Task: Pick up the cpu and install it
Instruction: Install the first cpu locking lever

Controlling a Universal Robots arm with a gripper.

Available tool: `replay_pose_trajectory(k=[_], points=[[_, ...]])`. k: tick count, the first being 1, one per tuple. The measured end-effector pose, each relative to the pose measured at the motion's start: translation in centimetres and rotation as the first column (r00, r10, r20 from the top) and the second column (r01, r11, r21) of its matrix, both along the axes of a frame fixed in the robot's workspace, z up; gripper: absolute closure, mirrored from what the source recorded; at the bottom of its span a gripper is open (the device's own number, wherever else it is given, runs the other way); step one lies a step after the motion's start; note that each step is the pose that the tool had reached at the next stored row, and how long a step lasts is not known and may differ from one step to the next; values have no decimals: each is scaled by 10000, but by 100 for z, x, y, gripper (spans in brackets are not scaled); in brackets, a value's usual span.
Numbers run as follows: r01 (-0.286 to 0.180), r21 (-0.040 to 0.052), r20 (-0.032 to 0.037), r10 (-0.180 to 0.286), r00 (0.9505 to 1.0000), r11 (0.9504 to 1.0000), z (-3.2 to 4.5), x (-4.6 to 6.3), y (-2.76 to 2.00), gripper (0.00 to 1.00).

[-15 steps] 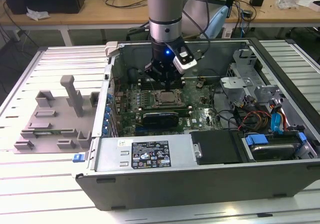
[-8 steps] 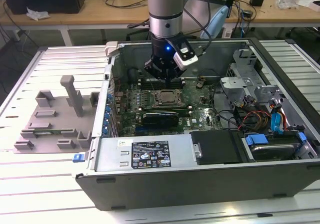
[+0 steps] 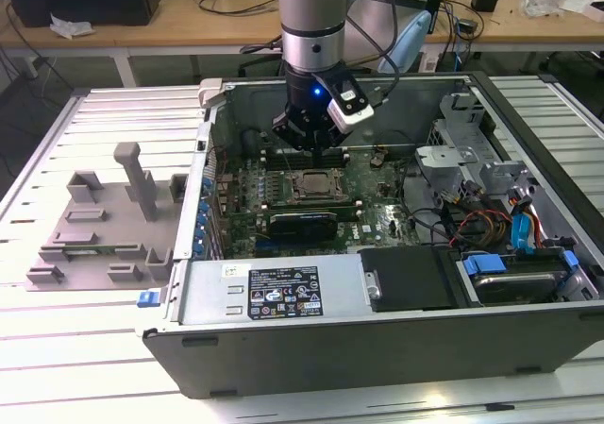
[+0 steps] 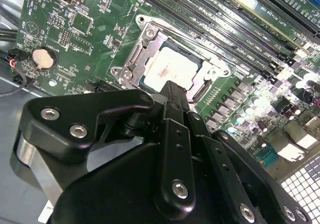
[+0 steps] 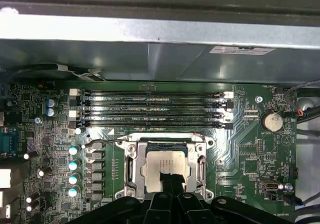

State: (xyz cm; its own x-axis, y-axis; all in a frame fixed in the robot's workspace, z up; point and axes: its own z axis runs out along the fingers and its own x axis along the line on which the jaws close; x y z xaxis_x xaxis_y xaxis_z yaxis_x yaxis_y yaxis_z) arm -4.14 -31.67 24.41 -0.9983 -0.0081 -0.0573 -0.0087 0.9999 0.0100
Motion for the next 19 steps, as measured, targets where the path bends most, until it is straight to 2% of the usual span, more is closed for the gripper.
replay_pose_trajectory(k=[12, 14, 16, 18, 19], points=[[-1, -1, 1, 1, 10000, 10000, 0, -14, -7, 89], [0, 3, 1, 0, 10000, 10000, 0, -92, -6, 89], [-1, 8, 5, 1, 10000, 10000, 0, -230, -6, 89], [-1, 8, 10, 1, 10000, 10000, 0, -313, -6, 89], [0, 8, 12, 0, 10000, 10000, 0, -395, -6, 89]])
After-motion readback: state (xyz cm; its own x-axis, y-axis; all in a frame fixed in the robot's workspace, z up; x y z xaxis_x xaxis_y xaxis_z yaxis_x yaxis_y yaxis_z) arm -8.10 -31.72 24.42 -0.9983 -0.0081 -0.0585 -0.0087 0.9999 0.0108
